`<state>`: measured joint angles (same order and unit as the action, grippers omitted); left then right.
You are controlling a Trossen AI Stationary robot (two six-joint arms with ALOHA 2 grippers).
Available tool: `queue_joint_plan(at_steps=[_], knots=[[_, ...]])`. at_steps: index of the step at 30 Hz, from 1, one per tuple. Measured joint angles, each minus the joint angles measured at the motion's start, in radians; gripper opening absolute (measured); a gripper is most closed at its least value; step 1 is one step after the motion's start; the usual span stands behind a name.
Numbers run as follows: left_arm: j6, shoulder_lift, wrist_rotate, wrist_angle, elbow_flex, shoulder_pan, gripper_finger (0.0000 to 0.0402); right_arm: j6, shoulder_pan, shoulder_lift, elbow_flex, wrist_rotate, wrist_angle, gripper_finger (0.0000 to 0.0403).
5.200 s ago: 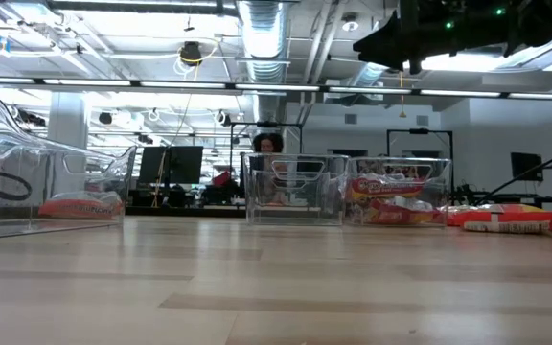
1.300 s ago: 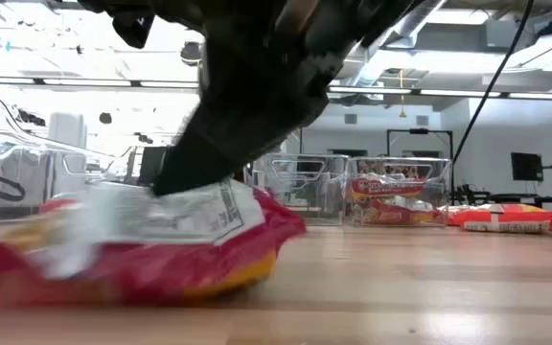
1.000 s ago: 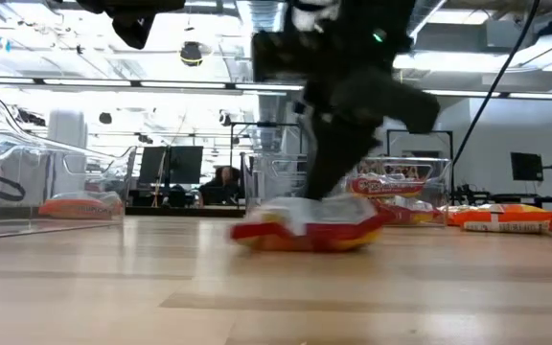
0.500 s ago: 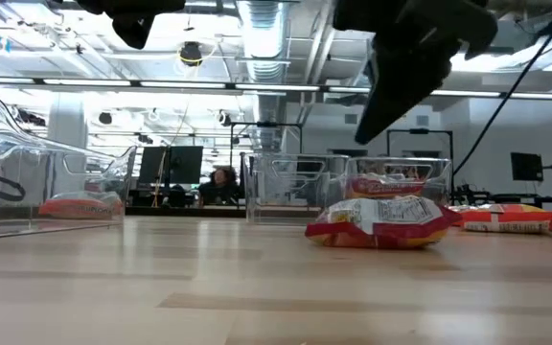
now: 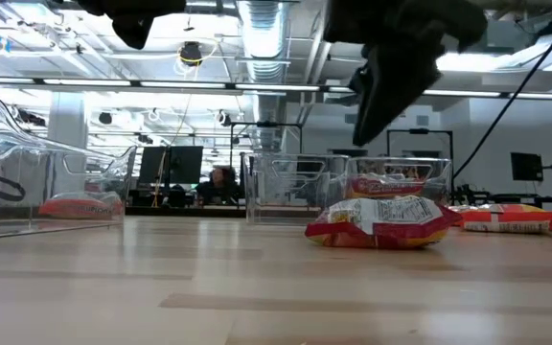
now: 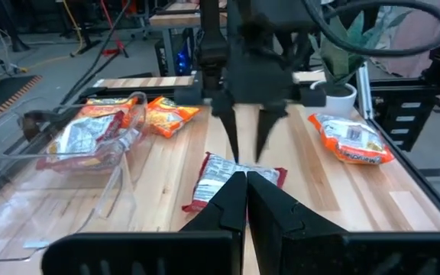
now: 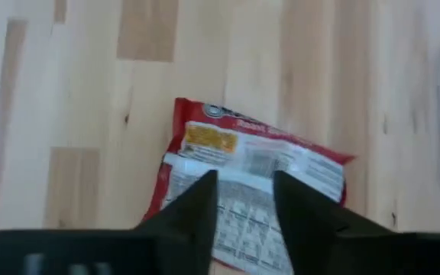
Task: Sort Maruchan noodles
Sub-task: Put the red noodle pack into the top right transparent bin
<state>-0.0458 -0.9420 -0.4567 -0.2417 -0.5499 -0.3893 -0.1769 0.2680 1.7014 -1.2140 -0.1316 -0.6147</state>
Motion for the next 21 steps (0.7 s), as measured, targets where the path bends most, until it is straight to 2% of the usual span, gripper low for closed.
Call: queue_joint_plan(at_steps=[5,8,14,21], knots=[[0.008,0.0,-0.005,0.007,0.0,0.0,0.0,0.224,-0.002,0.095,-0.055,0.003,-0.069,0.0234],[0.008,0.0,-0.004,0.007,0.0,0.0,0.0,0.368,-0.002,0.158,-0.1,0.003,-0.124,0.0257],[0.008,0.0,-0.004,0.013,-0.001,0.0,0.0,0.543,-0.002,0.272,-0.212,-0.009,-0.257,0.0255],[0.002,0.0,-0.004,0.026,-0.001,0.0,0.0,0.605,-0.003,0.348,-0.262,-0.054,-0.294,0.0244]])
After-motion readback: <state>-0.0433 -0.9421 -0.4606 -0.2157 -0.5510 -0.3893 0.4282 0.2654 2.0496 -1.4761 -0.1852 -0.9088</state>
